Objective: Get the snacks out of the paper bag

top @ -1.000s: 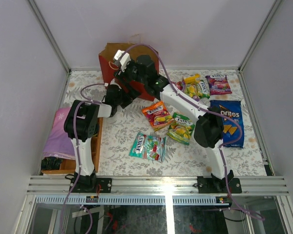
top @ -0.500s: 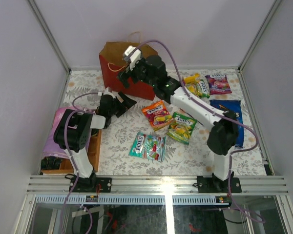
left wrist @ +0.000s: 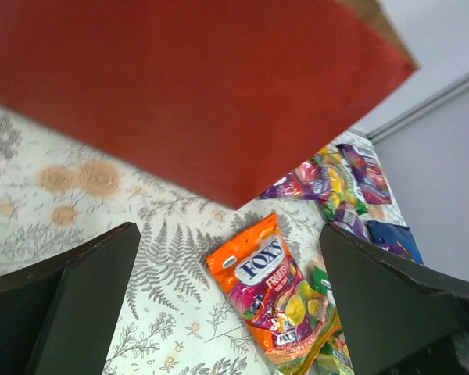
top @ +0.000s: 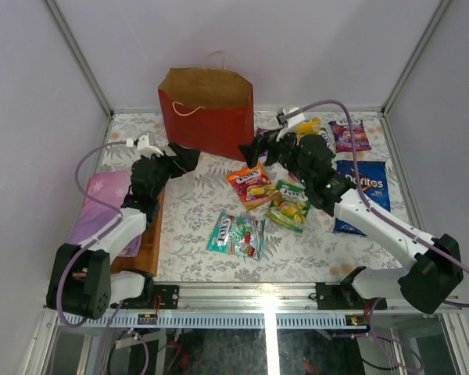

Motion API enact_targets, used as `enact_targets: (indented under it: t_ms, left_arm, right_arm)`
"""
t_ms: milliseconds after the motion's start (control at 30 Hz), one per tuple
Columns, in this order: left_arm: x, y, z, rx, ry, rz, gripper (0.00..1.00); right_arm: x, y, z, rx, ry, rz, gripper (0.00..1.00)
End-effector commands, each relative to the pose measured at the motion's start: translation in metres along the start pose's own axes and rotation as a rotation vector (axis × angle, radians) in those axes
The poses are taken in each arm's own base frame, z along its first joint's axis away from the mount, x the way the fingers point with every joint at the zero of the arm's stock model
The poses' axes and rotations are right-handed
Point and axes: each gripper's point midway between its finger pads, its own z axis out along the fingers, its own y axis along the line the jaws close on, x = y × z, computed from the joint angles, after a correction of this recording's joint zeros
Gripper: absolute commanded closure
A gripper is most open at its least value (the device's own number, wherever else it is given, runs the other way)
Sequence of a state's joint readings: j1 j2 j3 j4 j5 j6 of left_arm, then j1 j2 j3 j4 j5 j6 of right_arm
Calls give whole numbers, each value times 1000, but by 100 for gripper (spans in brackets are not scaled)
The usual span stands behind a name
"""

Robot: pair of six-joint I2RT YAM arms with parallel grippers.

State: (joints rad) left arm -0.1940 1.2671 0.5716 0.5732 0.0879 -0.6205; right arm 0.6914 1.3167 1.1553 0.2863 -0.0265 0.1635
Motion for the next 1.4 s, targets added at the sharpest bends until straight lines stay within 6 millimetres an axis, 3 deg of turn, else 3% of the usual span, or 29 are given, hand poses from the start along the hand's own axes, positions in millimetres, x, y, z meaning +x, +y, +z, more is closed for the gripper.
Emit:
enact_targets:
  t_ms: [0,67,167,300,467,800,967,1200,1367]
  left_arm:
    - [-8,-19,-16,93,10,152,0]
    - [-8,-20,-20,82,32,139,0]
    - [-6,-14,-27,39,25,63,0]
    - [-5,-3,-50,24,-57,62,0]
    - [-28,19,-79,-128,-152,145,0]
    - [-28,14,-74,-106,-130,174,0]
    - [-22,15,-75,-102,-116,182,0]
    - [-30,12,-79,-96,-152,181,0]
    - [-31,10,-82,-85,-172,168,0]
  right_arm:
    - [60,-42,-16,139,41,281,1]
    - [86,-62,-25,226,124,359,1]
    - [123,-77,-44,314,209,395,1]
    - [171,-91,-87,425,281,385,1]
    - [203,-101,-130,493,266,364,1]
    - [185,-126,-163,636,163,292,1]
    - [182,-128,-165,648,139,301,1]
    - [182,-132,-165,678,126,314,1]
    - [178,-119,-157,588,121,308,1]
